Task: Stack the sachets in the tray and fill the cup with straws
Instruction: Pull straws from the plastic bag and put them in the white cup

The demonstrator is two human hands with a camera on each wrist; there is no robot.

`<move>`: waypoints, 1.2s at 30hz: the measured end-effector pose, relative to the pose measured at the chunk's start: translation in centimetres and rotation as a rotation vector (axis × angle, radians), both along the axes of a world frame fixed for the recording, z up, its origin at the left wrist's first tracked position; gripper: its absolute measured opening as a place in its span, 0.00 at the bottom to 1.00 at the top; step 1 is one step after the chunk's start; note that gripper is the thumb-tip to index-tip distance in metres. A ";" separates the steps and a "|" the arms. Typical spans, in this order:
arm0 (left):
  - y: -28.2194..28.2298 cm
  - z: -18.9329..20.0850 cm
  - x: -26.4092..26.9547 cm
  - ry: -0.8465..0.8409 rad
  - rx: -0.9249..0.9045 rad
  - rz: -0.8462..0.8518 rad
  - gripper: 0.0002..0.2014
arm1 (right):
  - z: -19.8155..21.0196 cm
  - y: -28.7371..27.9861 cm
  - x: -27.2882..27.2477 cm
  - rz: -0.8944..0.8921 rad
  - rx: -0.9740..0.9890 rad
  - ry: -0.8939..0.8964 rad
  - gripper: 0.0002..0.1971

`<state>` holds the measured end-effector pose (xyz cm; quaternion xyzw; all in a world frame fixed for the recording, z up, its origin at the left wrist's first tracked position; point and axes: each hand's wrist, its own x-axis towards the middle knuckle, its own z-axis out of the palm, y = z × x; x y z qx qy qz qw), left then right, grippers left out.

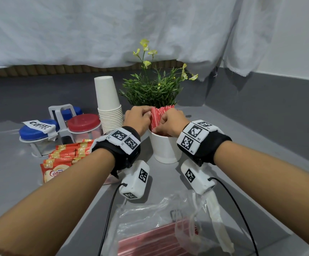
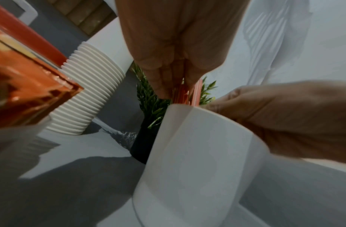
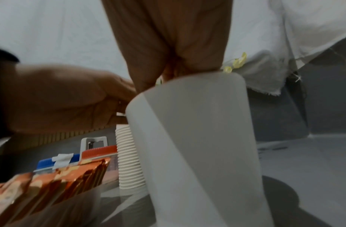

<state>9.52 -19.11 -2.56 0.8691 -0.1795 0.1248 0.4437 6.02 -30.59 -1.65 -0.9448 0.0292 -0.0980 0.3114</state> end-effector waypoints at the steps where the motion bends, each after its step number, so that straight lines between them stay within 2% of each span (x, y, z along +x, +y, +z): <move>1: 0.0 -0.1 -0.3 -0.009 0.038 -0.010 0.16 | 0.2 -0.2 0.0 0.017 0.054 -0.006 0.16; 4: 0.1 0.0 -1.3 -0.038 0.092 -0.016 0.18 | 1.0 -0.7 -0.1 -0.048 0.160 -0.140 0.08; 6: 0.0 0.2 -1.7 -0.043 0.070 -0.006 0.22 | 1.3 -1.3 0.1 -0.158 0.081 -0.318 0.04; 8: -0.3 0.4 -1.9 -0.047 0.040 -0.005 0.24 | 1.3 -1.5 0.1 -0.236 0.040 -0.384 0.05; 11: -0.4 0.4 -1.9 -0.057 0.106 -0.029 0.25 | 0.8 -1.3 0.2 -0.247 -0.014 -0.240 0.15; 15: -0.3 -0.3 -1.5 -0.086 0.337 -0.027 0.22 | 0.2 -0.4 -0.5 -0.040 -0.088 -0.126 0.20; 20: 0.0 -1.0 -1.8 -0.139 0.365 -0.041 0.24 | -0.5 -0.7 -0.2 0.067 -0.287 -0.028 0.29; 24: 0.8 -0.3 -1.6 -0.101 0.411 -0.017 0.23 | -0.1 -1.3 -0.4 0.076 -0.310 -0.058 0.26; 31: 1.6 0.7 -3.0 -0.033 0.270 0.010 0.26 | 1.2 -2.5 -2.5 -0.013 -0.081 -0.210 0.18; 36: 2.5 2.2 -5.3 -0.010 0.259 0.041 0.19 | 2.0 -3.0 -5.0 -0.030 0.010 -0.175 0.11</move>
